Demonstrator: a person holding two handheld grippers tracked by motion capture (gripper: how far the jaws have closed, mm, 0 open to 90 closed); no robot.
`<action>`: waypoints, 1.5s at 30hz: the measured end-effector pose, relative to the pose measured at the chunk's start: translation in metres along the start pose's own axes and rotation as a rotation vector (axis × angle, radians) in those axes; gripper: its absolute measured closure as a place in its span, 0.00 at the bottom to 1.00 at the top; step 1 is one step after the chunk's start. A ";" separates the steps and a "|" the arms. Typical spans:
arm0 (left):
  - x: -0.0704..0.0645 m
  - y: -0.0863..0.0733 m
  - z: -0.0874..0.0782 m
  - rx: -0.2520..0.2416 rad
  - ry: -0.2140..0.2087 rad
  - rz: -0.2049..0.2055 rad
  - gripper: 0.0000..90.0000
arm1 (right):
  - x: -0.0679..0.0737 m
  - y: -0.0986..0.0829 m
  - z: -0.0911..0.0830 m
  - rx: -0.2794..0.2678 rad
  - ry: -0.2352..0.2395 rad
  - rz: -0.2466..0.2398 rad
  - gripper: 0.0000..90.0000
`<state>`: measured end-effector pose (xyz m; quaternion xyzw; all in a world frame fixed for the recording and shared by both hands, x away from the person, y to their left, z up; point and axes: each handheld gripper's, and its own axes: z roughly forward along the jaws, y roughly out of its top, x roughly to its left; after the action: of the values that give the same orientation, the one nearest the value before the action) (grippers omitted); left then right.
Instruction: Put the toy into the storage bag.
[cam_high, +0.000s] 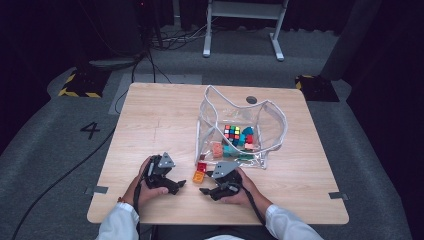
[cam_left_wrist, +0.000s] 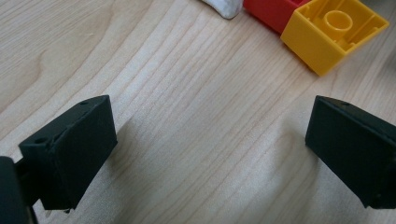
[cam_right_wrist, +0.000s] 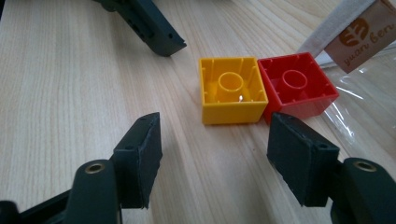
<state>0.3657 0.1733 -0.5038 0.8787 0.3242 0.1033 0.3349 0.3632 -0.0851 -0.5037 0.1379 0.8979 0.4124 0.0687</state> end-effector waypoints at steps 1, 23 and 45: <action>0.000 0.000 0.000 0.000 0.000 -0.005 0.02 | 0.000 0.001 0.001 0.003 -0.005 -0.003 0.39; -0.001 -0.008 -0.006 0.000 0.014 -0.018 0.02 | 0.003 0.008 0.009 -0.016 0.011 -0.007 0.66; -0.001 -0.007 -0.006 0.000 0.014 -0.014 0.02 | -0.005 -0.008 -0.043 -0.023 0.032 -0.075 0.66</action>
<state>0.3590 0.1805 -0.5038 0.8756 0.3329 0.1070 0.3332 0.3565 -0.1231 -0.4817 0.0966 0.8986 0.4220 0.0712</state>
